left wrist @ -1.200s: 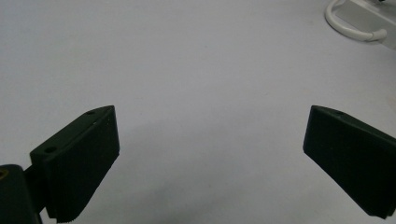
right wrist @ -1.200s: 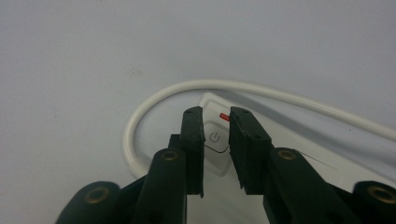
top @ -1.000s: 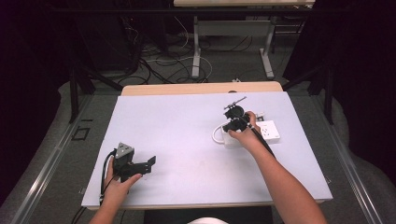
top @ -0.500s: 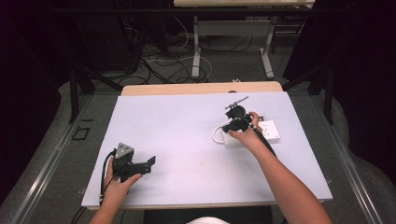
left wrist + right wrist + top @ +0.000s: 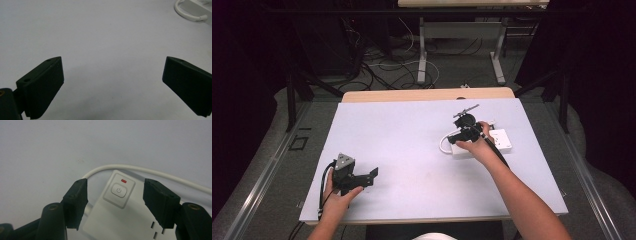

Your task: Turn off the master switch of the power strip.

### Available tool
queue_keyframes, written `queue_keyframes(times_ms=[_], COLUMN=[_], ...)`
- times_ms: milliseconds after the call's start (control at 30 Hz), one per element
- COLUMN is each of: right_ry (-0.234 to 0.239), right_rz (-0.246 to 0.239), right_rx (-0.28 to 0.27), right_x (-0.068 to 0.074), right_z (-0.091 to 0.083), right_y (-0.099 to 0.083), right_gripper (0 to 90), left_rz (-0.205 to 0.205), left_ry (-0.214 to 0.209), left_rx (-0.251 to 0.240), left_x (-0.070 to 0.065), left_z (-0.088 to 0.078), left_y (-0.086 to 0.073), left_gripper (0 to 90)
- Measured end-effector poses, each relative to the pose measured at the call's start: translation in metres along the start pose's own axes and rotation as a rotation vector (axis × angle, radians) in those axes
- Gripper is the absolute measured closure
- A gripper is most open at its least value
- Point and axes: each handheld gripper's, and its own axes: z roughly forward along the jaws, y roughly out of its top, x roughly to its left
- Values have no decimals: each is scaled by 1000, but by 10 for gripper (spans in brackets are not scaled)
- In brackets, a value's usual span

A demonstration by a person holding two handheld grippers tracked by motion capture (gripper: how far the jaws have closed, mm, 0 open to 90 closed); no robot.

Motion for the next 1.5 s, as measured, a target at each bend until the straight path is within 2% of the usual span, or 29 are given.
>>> queue_keyframes(times_ms=[67,100,133,233,300,567,667,800,833,933,1200,1500], right_ry=[-1,-2,-1,9,-1,19,30,29,20,30,2,-17], right_rz=[-4,9,-10,-12,-17,-17,-38,-37,-51,-33,-33,-32], right_rx=[12,11,12,-2,-9,-8,-2,-15,-20,-25,-64,-88], right_x=[1,2,2,2,2,4,4,6,5,7,6,1], right_z=[-3,-4,-6,-10,-13,-25,-29,-32,-34,-37,-43,-51], right_y=[0,0,0,-1,-1,-3,-5,-8,-8,-10,-16,-25], right_gripper=[349,320,293,246,210,148,120,72,70,65,1,0], left_rz=[0,-1,-2,-3,-2,-10,-11,-9,-9,-7,-12,-6], left_ry=[-1,-1,-1,-1,0,-1,-1,-2,-2,-3,-4,-4], left_rx=[0,0,-1,-1,-2,-8,-7,-8,-8,-4,-7,-3], left_x=[0,0,0,0,0,-1,-1,-1,-1,-1,-2,-1], left_z=[0,0,0,1,1,1,1,1,1,1,1,1], left_y=[0,0,0,0,0,0,0,0,0,0,0,0], left_gripper=[37,37,37,37,37,37,37,37,37,37,37,37])
